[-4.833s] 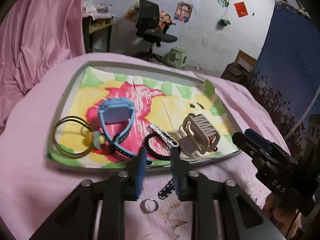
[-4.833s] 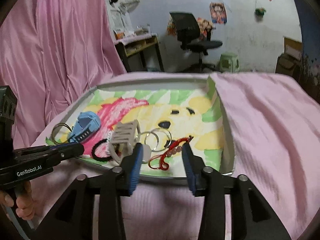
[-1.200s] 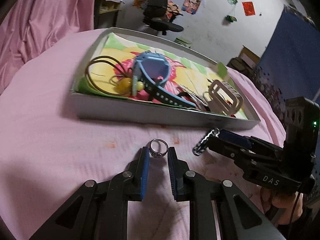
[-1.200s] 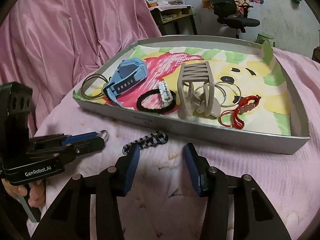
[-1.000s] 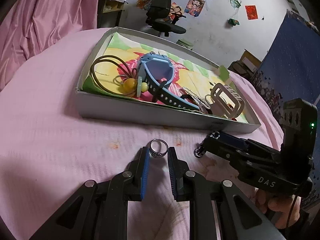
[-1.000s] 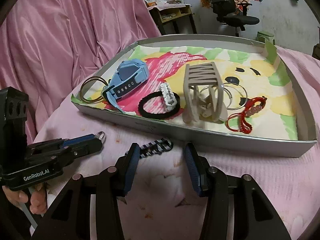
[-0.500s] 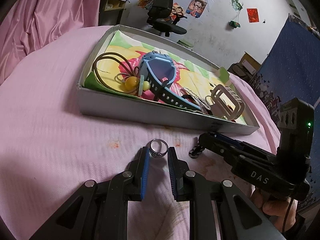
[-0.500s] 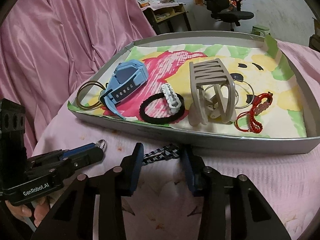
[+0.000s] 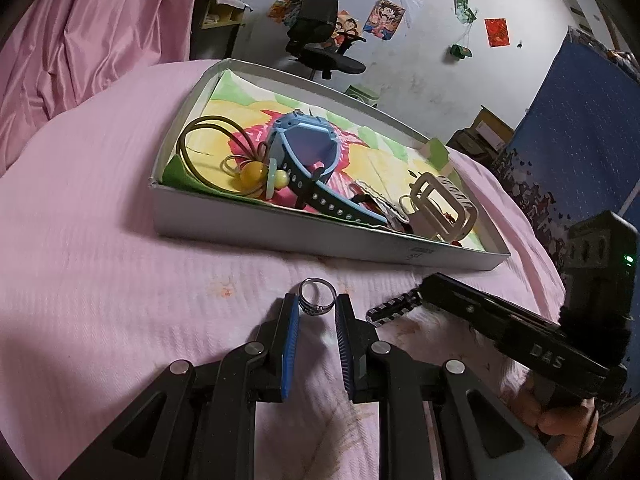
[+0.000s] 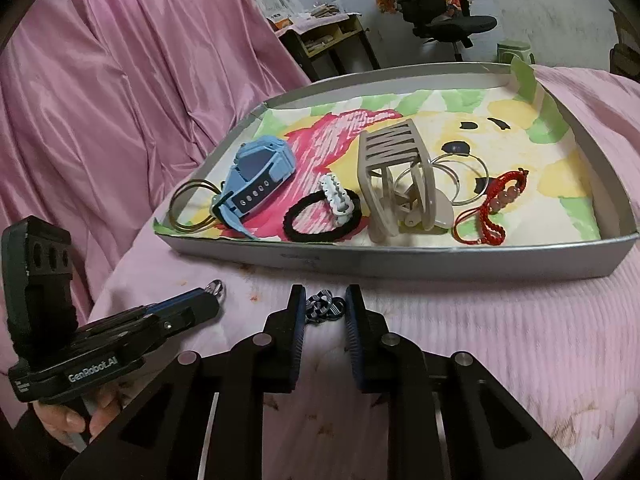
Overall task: Organize jewelry
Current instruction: 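Grasp the black-and-white bracelet with the right gripper while the left gripper holds the ring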
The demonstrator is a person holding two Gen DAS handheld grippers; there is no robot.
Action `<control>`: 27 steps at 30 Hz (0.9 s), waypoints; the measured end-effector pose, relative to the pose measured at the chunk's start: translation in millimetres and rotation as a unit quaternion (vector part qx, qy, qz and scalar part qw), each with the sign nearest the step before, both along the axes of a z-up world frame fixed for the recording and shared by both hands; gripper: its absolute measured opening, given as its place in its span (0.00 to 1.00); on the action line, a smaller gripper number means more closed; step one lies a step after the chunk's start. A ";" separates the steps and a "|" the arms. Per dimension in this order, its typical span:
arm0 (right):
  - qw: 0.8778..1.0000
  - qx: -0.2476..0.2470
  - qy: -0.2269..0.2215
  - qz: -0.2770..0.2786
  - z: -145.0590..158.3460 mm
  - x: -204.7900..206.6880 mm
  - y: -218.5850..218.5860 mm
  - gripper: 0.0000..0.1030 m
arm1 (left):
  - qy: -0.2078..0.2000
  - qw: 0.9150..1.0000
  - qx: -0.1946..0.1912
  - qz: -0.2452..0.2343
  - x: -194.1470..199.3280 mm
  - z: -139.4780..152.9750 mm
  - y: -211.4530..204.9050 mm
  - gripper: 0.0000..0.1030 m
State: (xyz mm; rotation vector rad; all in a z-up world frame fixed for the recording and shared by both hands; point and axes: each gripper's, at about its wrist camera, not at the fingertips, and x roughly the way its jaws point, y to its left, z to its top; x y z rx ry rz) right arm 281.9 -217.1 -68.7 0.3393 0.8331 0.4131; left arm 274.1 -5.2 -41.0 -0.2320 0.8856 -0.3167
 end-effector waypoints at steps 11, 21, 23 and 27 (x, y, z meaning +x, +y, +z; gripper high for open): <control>0.998 -0.041 -0.013 0.046 11.5 -24.6 9.5 0.13 | -0.010 1.000 0.004 -0.011 -3.6 3.7 -4.5 0.17; 0.994 -0.082 -0.038 0.057 18.9 -43.0 15.9 0.12 | -0.038 0.999 0.013 -0.017 -11.6 15.0 -9.0 0.17; 0.994 -0.084 -0.056 0.051 25.0 -48.9 12.9 0.12 | -0.046 0.999 0.019 -0.019 -13.4 17.1 -11.2 0.17; 0.991 -0.097 -0.079 0.046 33.2 -57.5 11.4 0.12 | -0.058 0.998 0.026 -0.022 -15.4 22.0 -13.9 0.17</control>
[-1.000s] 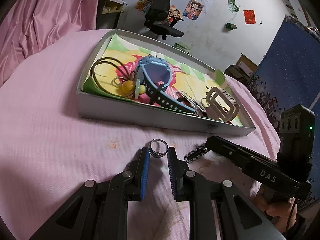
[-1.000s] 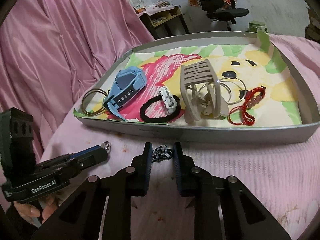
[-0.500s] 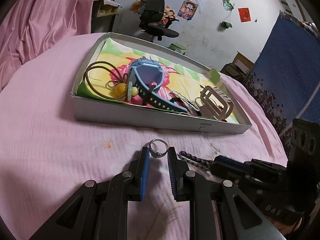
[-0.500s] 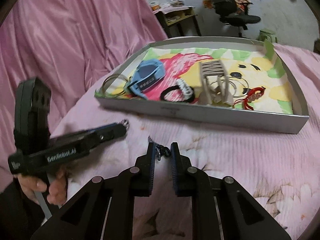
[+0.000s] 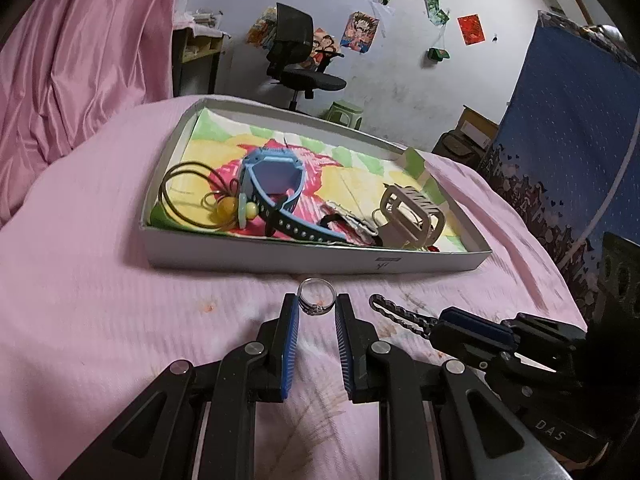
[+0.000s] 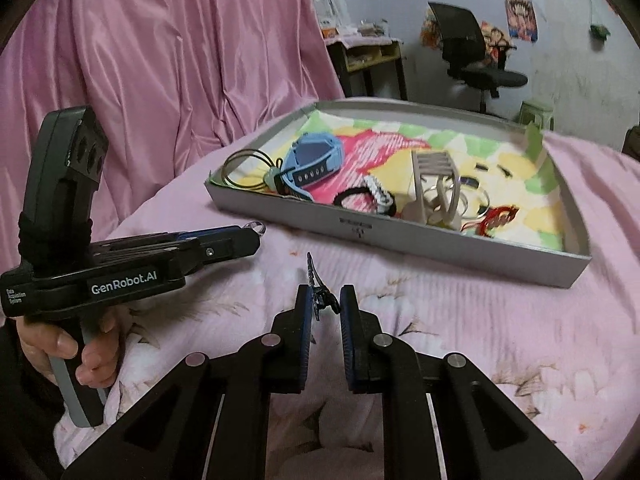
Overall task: Organize jewelry
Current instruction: 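Grasp the black-and-white bracelet with the right gripper while the left gripper holds the ring, then lower the ring into the tray with the left gripper while the right gripper drops the bracelet there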
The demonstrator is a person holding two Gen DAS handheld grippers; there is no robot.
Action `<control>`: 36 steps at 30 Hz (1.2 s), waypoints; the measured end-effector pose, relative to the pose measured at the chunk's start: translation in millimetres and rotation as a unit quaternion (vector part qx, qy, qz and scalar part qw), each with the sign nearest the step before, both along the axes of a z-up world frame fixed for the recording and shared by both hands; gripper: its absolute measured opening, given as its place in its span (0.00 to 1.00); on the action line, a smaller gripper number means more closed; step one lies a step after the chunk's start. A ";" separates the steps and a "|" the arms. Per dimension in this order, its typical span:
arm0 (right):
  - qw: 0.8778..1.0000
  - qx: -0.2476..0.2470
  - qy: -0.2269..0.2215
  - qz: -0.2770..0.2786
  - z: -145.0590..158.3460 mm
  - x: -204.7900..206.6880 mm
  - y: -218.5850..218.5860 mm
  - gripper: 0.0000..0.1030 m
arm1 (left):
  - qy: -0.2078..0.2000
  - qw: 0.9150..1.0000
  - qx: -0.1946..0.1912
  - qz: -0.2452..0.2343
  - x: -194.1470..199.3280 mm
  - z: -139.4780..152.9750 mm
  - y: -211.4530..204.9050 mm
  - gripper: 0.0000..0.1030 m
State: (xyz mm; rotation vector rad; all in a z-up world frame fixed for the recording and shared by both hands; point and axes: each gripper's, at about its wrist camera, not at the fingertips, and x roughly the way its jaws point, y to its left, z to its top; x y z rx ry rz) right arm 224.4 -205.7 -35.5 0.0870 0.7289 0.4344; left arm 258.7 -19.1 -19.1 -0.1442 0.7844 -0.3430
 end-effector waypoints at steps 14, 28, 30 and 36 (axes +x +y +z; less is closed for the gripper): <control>0.998 0.006 -0.060 -0.020 21.3 -12.9 -10.7 0.12 | -0.045 0.999 -0.014 0.015 5.9 23.2 1.8 0.17; 0.985 0.023 -0.104 -0.134 32.7 4.8 -51.3 0.12 | -0.036 0.999 0.012 0.000 49.0 27.5 -45.5 0.17; 0.983 0.017 -0.101 -0.152 30.4 12.4 -56.2 0.12 | -0.030 0.999 0.022 0.003 54.8 24.7 -51.2 0.17; 0.977 0.019 -0.085 -0.195 21.4 31.2 -68.0 0.12 | 0.008 0.998 0.054 0.022 70.2 9.7 -63.7 0.17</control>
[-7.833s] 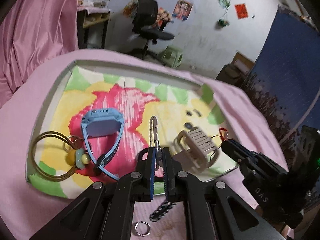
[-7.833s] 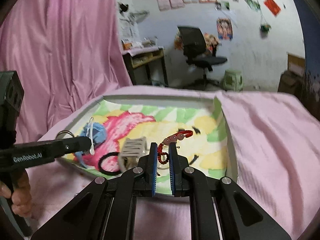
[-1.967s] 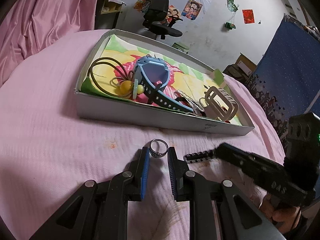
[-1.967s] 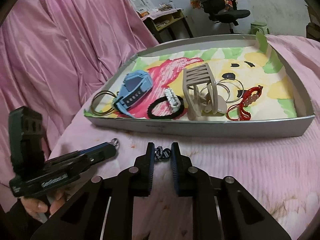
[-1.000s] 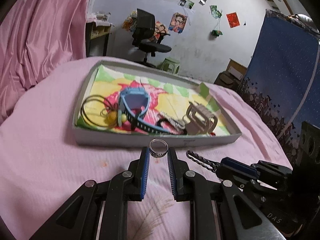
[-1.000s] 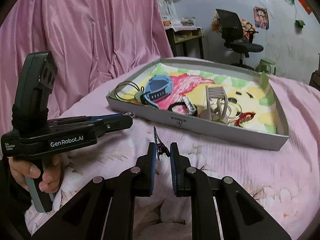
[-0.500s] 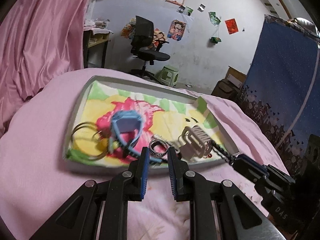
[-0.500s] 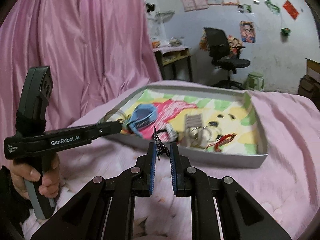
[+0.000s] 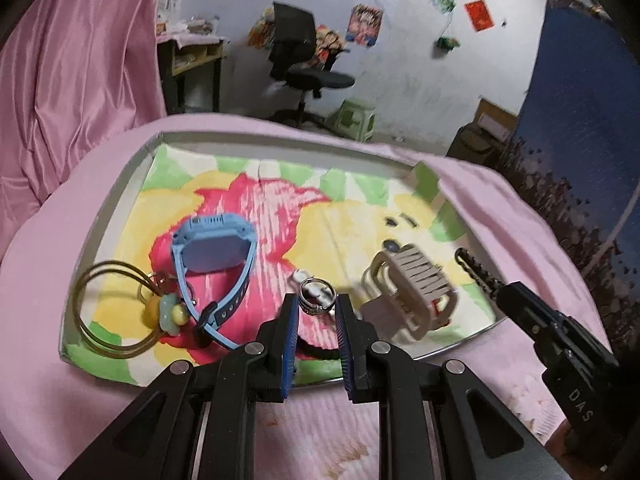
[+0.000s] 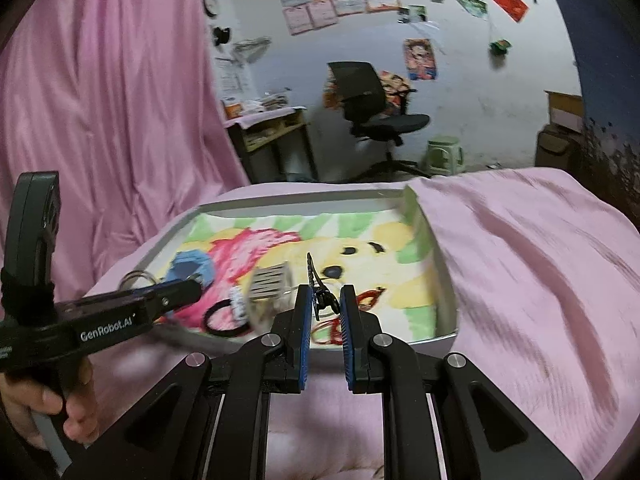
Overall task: Organize jewelry
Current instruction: 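Lower the ring into the tray with the left gripper while the right gripper drops the bracelet there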
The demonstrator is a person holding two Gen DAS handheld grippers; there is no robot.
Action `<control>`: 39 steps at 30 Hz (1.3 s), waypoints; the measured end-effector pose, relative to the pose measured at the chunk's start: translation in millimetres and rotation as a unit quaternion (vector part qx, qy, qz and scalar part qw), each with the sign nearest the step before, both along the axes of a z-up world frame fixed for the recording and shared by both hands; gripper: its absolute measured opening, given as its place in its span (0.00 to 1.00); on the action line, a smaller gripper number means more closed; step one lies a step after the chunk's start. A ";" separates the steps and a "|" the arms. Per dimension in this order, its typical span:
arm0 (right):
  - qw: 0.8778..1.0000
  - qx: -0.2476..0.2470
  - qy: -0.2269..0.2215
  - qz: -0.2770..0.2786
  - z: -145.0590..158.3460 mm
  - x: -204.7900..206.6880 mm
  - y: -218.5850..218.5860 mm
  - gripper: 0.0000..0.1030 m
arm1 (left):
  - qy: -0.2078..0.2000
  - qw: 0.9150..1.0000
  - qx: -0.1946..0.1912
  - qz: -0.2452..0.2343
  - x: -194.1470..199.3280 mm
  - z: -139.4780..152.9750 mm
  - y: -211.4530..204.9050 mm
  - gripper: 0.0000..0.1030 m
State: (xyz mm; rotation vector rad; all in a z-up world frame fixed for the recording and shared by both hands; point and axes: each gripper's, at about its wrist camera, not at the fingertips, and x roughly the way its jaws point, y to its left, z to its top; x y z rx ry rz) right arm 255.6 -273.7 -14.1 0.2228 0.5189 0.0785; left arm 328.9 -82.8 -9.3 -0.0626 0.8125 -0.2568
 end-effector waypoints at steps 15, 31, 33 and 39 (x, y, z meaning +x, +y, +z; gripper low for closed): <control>0.997 0.016 0.069 -0.004 -27.8 31.3 0.9 0.12 | 0.035 0.998 0.052 0.007 10.1 -11.0 -13.4 0.18; 0.996 0.027 0.085 0.005 -33.5 40.3 -1.0 0.13 | 0.030 0.998 0.047 0.002 9.0 -10.1 -12.2 0.19; 0.996 0.028 0.085 0.006 -33.6 40.3 -1.1 0.13 | 0.027 0.999 0.036 0.000 7.1 -9.2 -9.8 0.24; 0.997 0.025 0.070 0.006 -29.9 33.1 -1.5 0.28 | 0.000 1.000 0.014 0.004 -4.8 -1.7 -3.8 0.48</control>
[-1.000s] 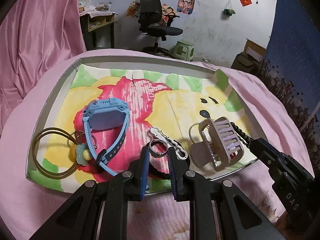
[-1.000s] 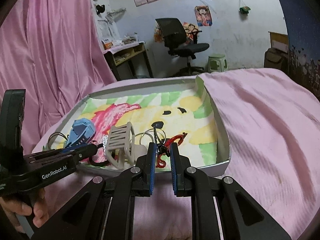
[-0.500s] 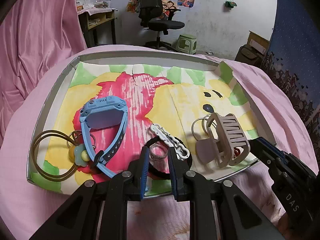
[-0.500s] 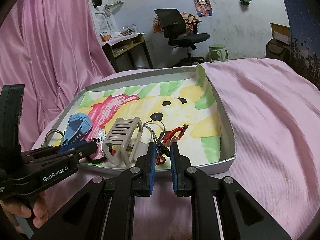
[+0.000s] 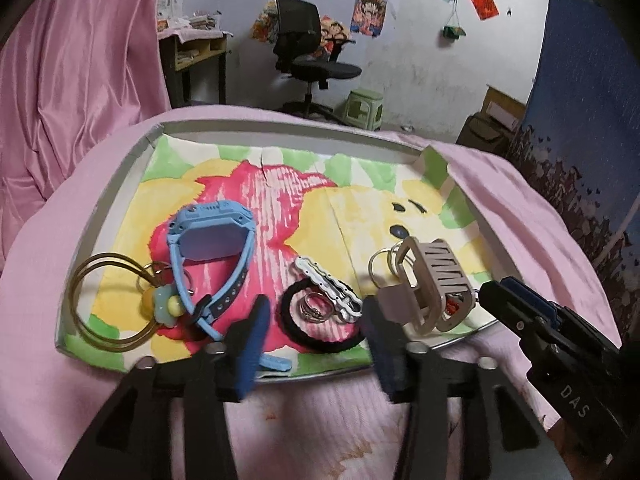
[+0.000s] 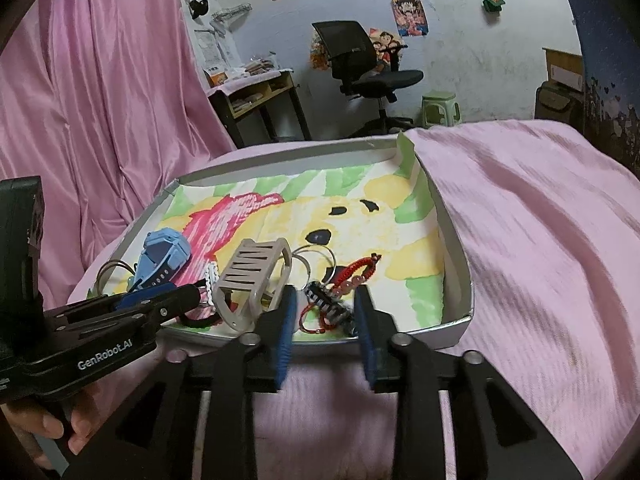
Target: Organize jewelry
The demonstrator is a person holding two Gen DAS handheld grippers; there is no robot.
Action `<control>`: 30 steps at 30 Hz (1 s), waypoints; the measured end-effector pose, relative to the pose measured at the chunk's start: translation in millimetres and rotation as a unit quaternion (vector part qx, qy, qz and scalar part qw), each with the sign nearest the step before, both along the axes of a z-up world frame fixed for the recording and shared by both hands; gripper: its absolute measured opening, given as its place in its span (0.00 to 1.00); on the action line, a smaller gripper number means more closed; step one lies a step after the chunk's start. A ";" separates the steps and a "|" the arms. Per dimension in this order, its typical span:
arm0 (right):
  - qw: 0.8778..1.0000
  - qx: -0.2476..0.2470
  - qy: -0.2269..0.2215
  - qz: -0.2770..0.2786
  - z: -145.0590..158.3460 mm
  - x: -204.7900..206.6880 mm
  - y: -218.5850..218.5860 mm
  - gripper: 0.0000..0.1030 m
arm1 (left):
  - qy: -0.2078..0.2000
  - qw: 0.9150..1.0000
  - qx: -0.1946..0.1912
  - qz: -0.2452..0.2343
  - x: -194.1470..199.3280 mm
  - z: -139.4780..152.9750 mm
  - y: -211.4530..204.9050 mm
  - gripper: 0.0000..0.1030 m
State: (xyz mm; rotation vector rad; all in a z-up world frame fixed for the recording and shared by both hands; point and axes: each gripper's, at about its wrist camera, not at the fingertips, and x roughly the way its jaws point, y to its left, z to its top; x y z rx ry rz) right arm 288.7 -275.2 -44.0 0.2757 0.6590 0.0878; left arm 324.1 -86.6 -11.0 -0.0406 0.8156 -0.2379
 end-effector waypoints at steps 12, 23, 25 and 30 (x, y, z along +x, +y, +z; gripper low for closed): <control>0.998 -0.028 -0.053 -0.007 21.5 -23.5 1.9 0.53 | -0.057 0.997 -0.030 0.039 -31.0 19.1 30.9 0.75; 0.993 -0.046 -0.107 0.006 43.2 -51.4 10.0 0.84 | -0.110 0.991 -0.032 0.073 -64.0 35.0 52.0 0.95; 0.993 -0.045 -0.112 0.008 45.7 -55.8 10.5 0.88 | -0.117 0.990 -0.029 0.074 -69.0 36.8 52.7 0.95; 0.992 -0.041 -0.122 0.012 50.2 -65.8 10.1 0.92 | -0.137 0.987 -0.024 0.081 -86.3 42.0 56.9 0.97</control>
